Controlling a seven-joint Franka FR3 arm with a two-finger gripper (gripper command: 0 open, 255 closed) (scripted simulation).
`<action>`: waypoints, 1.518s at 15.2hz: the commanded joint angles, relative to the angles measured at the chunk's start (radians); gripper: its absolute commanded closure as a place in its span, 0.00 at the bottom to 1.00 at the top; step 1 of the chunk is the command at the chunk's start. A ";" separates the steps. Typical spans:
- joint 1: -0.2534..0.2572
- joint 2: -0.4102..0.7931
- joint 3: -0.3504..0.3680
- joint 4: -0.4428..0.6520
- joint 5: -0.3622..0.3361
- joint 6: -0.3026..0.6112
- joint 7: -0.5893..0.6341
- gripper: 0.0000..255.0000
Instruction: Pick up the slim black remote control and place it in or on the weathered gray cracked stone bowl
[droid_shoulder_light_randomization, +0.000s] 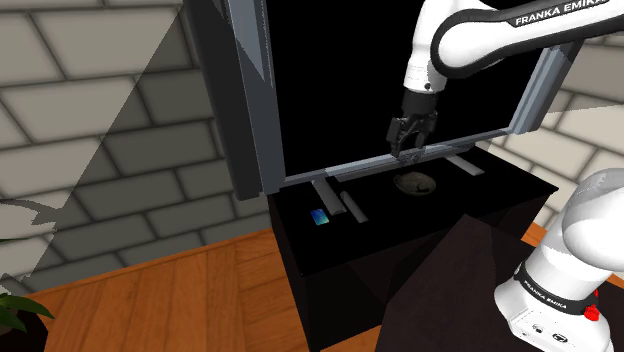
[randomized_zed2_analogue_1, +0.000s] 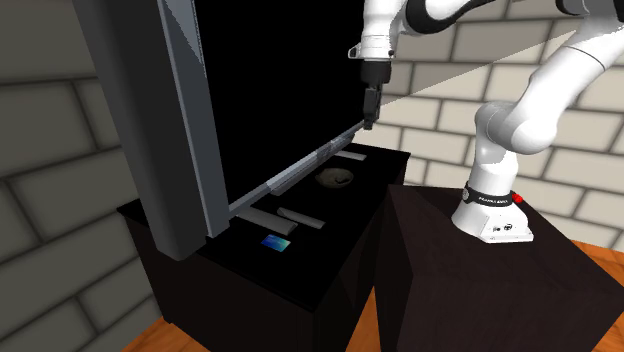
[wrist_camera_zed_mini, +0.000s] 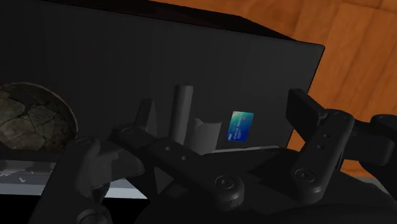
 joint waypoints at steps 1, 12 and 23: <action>-0.010 0.057 0.003 -0.015 -0.006 0.072 0.006 0.00; -0.055 0.444 0.030 0.001 -0.061 0.433 0.091 0.00; -0.064 0.885 -0.008 0.182 -0.181 0.678 0.216 0.00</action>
